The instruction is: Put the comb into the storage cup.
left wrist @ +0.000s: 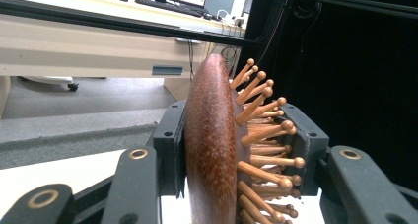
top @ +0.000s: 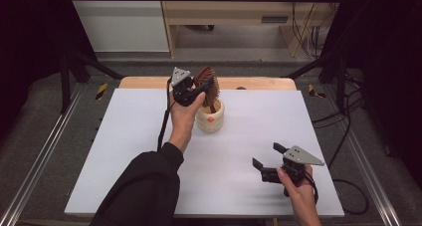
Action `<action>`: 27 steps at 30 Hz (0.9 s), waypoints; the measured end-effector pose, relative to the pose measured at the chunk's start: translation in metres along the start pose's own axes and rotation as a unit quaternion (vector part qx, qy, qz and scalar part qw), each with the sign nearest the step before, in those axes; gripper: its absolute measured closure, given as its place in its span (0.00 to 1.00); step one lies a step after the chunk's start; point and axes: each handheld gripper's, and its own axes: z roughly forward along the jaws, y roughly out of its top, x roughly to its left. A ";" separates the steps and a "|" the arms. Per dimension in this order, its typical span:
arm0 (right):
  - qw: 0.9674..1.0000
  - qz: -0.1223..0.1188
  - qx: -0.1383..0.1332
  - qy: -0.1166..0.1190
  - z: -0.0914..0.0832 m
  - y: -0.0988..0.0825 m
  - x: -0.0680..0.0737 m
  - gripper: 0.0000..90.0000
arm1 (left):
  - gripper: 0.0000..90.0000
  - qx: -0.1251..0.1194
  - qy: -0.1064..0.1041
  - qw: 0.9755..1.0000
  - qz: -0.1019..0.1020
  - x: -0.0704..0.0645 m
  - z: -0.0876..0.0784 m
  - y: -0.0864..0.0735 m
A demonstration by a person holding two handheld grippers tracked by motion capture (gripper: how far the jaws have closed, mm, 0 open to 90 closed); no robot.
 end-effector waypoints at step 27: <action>1.000 0.000 0.000 0.001 0.000 0.000 0.000 0.04 | 0.57 -0.003 -0.006 1.000 -0.007 -0.005 0.002 -0.003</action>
